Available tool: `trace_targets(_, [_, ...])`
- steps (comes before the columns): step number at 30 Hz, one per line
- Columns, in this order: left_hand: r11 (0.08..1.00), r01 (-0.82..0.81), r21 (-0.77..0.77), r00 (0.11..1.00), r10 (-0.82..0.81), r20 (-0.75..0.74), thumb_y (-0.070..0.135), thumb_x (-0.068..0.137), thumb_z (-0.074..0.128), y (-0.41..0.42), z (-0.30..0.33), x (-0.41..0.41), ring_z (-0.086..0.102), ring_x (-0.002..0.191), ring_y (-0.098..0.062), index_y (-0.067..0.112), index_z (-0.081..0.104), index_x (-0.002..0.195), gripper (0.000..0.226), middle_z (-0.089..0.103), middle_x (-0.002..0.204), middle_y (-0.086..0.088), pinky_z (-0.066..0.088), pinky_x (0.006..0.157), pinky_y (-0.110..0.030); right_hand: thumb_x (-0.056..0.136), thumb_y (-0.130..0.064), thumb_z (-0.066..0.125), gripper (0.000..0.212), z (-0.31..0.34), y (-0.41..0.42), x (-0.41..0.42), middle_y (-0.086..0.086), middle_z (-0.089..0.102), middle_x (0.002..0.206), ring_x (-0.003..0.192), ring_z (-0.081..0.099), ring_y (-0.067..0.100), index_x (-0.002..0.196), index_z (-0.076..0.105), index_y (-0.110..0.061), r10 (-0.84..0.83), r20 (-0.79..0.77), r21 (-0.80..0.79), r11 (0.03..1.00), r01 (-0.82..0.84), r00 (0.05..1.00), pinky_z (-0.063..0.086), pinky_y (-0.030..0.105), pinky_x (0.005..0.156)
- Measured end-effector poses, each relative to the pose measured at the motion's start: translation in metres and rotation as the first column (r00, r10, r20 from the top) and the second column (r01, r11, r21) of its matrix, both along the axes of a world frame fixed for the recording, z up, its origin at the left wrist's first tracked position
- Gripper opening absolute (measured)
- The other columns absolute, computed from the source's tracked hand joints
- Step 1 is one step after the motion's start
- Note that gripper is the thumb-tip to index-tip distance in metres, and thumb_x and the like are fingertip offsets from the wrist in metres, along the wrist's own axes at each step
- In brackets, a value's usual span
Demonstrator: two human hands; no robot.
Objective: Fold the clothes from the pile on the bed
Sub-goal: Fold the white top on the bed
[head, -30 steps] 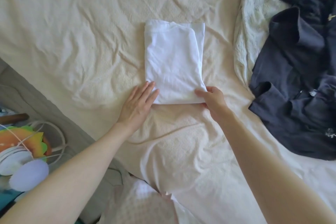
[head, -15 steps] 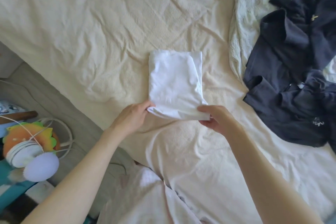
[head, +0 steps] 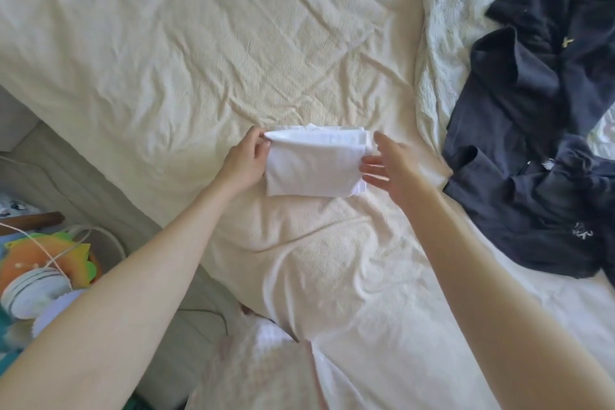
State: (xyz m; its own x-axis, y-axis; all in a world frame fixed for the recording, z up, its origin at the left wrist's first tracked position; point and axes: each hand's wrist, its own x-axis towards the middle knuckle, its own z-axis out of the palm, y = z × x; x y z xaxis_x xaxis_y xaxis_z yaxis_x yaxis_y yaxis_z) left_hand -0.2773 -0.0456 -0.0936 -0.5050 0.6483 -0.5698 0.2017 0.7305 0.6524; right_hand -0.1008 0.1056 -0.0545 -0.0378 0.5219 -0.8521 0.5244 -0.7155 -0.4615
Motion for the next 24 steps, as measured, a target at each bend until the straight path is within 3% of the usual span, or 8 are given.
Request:
trace_targets(2, [0.992, -0.118, -0.049, 0.992, 0.12, 0.032, 0.028, 0.1, 0.04, 0.01, -0.016, 0.001, 0.06, 0.101, -0.031, 0.009, 0.047, 0.116, 0.026, 0.061, 0.107, -0.01, 0.049, 0.089, -0.046, 0.094, -0.03, 0.05, 0.034, -0.009, -0.008, -0.009, 0.009, 0.062, 0.112, 0.101, 0.06, 0.023, 0.118, 0.053, -0.006, 0.216, 0.166, 0.304, 0.917, -0.258, 0.962, 0.048, 0.03, 0.081])
trace_targets(5, [0.963, -0.27, -0.018, 0.962, 0.269, -0.056, 0.028, 0.099, 0.041, 0.012, -0.028, 0.008, 0.058, 0.088, -0.025, 0.008, 0.048, 0.11, 0.024, 0.057, 0.088, 0.001, 0.043, 0.074, -0.028, 0.094, -0.014, 0.051, 0.033, -0.02, -0.033, -0.01, 0.016, 0.054, 0.128, 0.121, 0.048, 0.029, 0.124, 0.055, -0.002, 0.51, 0.337, 0.635, 0.498, -0.591, 0.792, 0.035, 0.026, 0.098])
trace_targets(8, [0.973, -0.224, 0.06, 0.958, 0.231, -0.172, 0.039, 0.096, 0.044, 0.005, -0.033, 0.023, 0.053, 0.074, -0.015, 0.016, 0.046, 0.104, 0.025, 0.057, 0.082, 0.007, 0.035, 0.063, -0.027, 0.09, -0.006, 0.054, 0.038, -0.041, -0.06, -0.003, 0.021, 0.043, 0.143, 0.138, 0.033, 0.037, 0.128, 0.054, -0.001, 0.659, 0.496, 0.629, 0.177, -0.757, 0.566, 0.024, 0.047, 0.115])
trace_targets(11, [0.993, -0.12, 0.021, 0.946, 0.12, -0.302, 0.041, 0.096, 0.042, -0.001, -0.039, 0.033, 0.052, 0.071, -0.022, 0.019, 0.04, 0.089, 0.023, 0.051, 0.072, 0.007, 0.03, 0.058, -0.032, 0.09, -0.013, 0.055, 0.043, -0.062, -0.07, 0.003, 0.023, 0.041, 0.143, 0.135, 0.036, 0.041, 0.132, 0.053, -0.003, 0.678, 0.565, 0.615, 0.033, -0.787, 0.47, 0.024, 0.056, 0.11])
trace_targets(13, [0.989, -0.145, -0.013, 0.91, 0.129, -0.394, 0.037, 0.098, 0.041, 0.001, -0.05, 0.032, 0.053, 0.08, -0.03, 0.014, 0.043, 0.088, 0.026, 0.055, 0.08, -0.004, 0.032, 0.061, -0.036, 0.094, -0.027, 0.043, 0.047, -0.078, -0.062, 0.002, 0.022, 0.037, 0.146, 0.136, 0.033, 0.04, 0.138, 0.048, -0.01, 0.721, 0.603, 0.565, -0.083, -0.821, 0.342, 0.019, 0.056, 0.111])
trace_targets(17, [0.986, -0.138, -0.091, 0.822, 0.062, -0.566, 0.035, 0.098, 0.043, 0.011, -0.074, 0.03, 0.054, 0.092, -0.037, 0.003, 0.053, 0.097, 0.034, 0.056, 0.103, -0.018, 0.036, 0.065, -0.044, 0.096, -0.039, 0.028, 0.052, -0.113, -0.041, -0.007, 0.015, 0.032, 0.151, 0.14, 0.028, 0.036, 0.143, 0.039, -0.02, 0.716, 0.677, 0.442, -0.216, -0.871, 0.167, 0.014, 0.053, 0.114])
trace_targets(21, [0.987, -0.141, -0.08, 0.784, 0.062, -0.618, 0.034, 0.097, 0.047, 0.012, -0.088, 0.034, 0.057, 0.083, -0.039, 0.002, 0.055, 0.094, 0.034, 0.057, 0.099, -0.019, 0.035, 0.056, -0.043, 0.094, -0.036, 0.034, 0.05, -0.132, -0.042, -0.006, 0.018, 0.039, 0.146, 0.136, 0.035, 0.038, 0.14, 0.046, -0.018, 0.661, 0.718, 0.493, -0.261, -0.83, 0.218, 0.021, 0.057, 0.11])
trace_targets(24, [0.985, -0.165, -0.056, 0.798, 0.1, -0.594, 0.036, 0.097, 0.046, 0.012, -0.084, 0.033, 0.056, 0.087, -0.036, 0.004, 0.053, 0.099, 0.033, 0.056, 0.102, -0.016, 0.036, 0.06, -0.042, 0.095, -0.038, 0.033, 0.051, -0.125, -0.042, -0.007, 0.017, 0.036, 0.148, 0.137, 0.032, 0.038, 0.141, 0.044, -0.017, 0.696, 0.689, 0.484, -0.234, -0.843, 0.202, 0.018, 0.055, 0.112])
